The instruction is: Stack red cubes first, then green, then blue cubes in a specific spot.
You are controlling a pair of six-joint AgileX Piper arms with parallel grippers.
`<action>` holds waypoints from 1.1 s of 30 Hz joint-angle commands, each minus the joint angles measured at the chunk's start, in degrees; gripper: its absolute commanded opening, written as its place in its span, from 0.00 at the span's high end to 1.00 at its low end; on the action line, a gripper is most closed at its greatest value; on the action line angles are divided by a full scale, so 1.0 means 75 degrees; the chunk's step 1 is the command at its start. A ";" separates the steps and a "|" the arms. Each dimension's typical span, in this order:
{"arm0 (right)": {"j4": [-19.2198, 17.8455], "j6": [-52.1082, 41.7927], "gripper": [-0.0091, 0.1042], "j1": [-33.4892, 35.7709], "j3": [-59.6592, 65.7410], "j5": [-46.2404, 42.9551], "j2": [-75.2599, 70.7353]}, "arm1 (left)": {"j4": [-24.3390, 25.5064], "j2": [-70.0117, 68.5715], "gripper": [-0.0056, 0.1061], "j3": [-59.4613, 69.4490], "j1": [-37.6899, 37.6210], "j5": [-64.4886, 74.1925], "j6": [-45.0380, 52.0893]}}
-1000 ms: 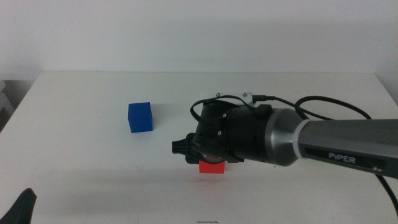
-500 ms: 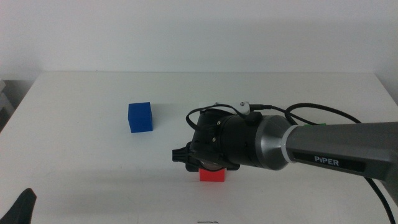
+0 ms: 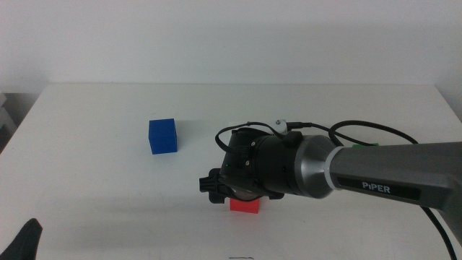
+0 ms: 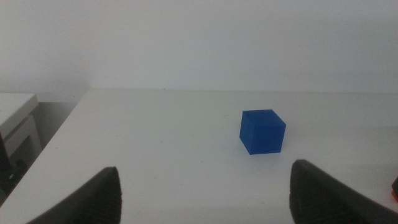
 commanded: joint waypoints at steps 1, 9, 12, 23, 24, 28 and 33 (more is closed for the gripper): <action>-0.0241 -0.0092 0.18 -0.0027 -0.0169 -0.0009 -0.0427 | -0.0026 -0.0154 0.13 -0.0022 -0.0009 -0.0587 -0.0031; -0.0030 -0.0092 0.13 0.0150 -0.0185 0.0455 -0.0762 | -0.0026 -0.0154 0.13 -0.0022 -0.0009 -0.0587 -0.0031; -0.0003 -0.0092 0.13 0.0205 -0.0185 0.0654 -0.1134 | -0.0026 -0.0154 0.13 -0.0022 -0.0009 -0.0587 -0.0031; 0.0640 -0.1972 0.13 0.0100 -0.0191 0.1807 -0.3671 | -0.0026 -0.0154 0.13 -0.0022 -0.0009 -0.0587 -0.0031; 0.0942 -0.2506 0.13 -0.0176 -0.0191 0.1991 -0.3893 | -0.0026 -0.0154 0.13 -0.0022 -0.0009 -0.0587 -0.0031; 0.1954 -0.4791 0.13 -0.1608 -0.0191 0.2503 -0.4437 | -0.0026 -0.0154 0.13 -0.0022 -0.0009 -0.0587 -0.0031; 0.3145 -0.7102 0.13 -0.3785 -0.0191 0.2807 -0.4437 | -0.0026 -0.0154 0.13 -0.0022 -0.0009 -0.0587 -0.0031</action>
